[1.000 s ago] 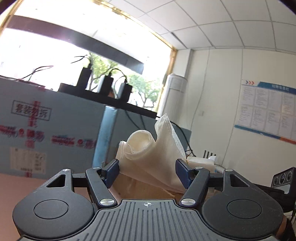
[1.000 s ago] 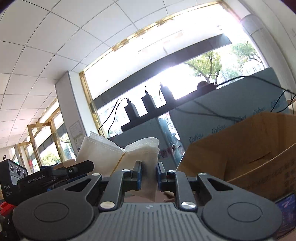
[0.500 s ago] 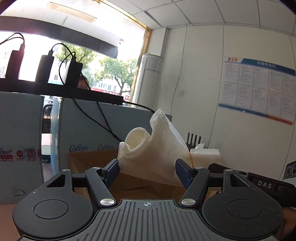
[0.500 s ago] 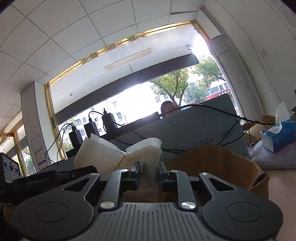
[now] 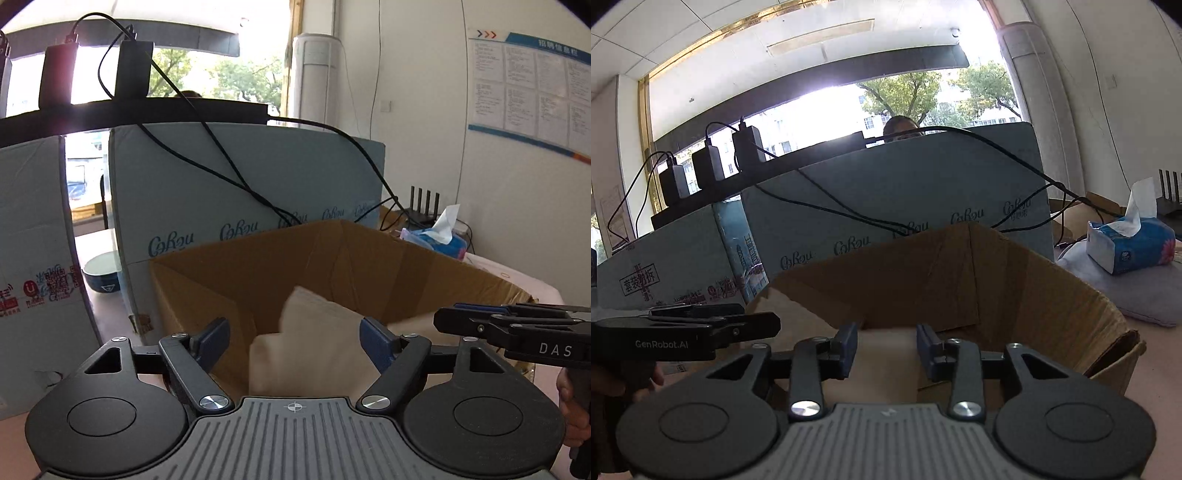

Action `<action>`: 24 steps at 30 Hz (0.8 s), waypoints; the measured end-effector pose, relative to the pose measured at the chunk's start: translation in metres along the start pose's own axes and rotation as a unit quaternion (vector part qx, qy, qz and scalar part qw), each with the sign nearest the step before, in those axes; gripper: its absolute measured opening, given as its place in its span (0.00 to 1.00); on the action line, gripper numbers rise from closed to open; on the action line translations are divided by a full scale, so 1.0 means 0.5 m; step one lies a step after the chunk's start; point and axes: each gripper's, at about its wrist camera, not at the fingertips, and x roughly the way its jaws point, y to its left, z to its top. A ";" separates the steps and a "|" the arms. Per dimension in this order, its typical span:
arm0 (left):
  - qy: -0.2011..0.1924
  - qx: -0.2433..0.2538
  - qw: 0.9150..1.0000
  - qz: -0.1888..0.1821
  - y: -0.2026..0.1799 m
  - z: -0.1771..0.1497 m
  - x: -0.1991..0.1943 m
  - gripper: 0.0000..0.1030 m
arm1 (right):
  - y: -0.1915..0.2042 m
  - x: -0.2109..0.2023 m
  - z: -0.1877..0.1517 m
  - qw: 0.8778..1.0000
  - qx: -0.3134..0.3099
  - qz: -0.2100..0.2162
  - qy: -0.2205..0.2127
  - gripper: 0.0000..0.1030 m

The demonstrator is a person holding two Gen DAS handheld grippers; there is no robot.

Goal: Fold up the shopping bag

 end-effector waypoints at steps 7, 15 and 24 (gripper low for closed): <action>-0.065 -0.002 0.998 0.005 0.006 -0.002 -0.048 0.98 | 0.007 -0.050 0.025 0.999 -0.003 -0.016 -0.033 0.73; -0.121 -0.014 0.992 0.017 0.032 -0.023 -0.131 1.00 | 0.069 -0.116 0.029 0.997 -0.033 -0.001 -0.069 0.91; -0.169 -0.047 0.983 0.049 0.089 -0.080 -0.249 1.00 | 0.197 -0.150 0.023 0.993 -0.086 0.048 -0.072 0.97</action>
